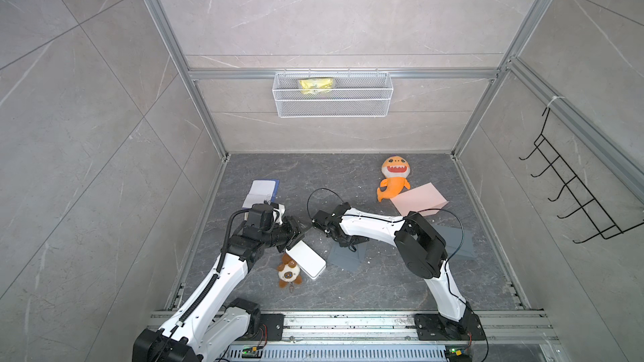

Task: Take the letter paper out of the envelope
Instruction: Pick up the envelope from the envelope.

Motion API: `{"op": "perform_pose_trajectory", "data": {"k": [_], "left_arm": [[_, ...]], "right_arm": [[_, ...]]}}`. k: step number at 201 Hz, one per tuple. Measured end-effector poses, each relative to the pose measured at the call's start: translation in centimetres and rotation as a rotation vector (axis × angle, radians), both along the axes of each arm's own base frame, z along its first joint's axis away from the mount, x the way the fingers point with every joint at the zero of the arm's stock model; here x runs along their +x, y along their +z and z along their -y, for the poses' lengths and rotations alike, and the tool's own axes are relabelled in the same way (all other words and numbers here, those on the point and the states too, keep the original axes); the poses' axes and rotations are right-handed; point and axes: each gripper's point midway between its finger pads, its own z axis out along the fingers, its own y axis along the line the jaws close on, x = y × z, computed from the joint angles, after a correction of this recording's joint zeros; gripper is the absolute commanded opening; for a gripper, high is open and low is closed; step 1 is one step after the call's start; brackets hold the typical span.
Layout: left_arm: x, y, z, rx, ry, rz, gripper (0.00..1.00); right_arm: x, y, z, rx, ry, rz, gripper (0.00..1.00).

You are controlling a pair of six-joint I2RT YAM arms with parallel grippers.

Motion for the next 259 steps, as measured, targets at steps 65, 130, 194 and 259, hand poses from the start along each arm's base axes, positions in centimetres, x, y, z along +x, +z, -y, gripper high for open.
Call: {"op": "perform_pose_trajectory", "data": {"k": [65,130,194,259], "left_arm": [[-0.2,-0.3,0.0,0.004,-0.002,-0.015,0.5],[-0.5,-0.5,-0.1,0.009,-0.004,-0.03,0.46],[-0.7,-0.5,0.2,0.011,-0.014,-0.034,0.45],[0.5,0.8,1.5,-0.004,-0.053,-0.019,0.57]], "right_arm": [[0.8,-0.3,0.2,-0.018,-0.01,0.025,0.42],[1.4,-1.2,1.1,-0.039,-0.041,0.024,0.19],[1.7,-0.9,1.5,-0.055,-0.044,0.056,0.0],[2.7,7.0,1.3,0.066,-0.017,0.184,0.0]]}}
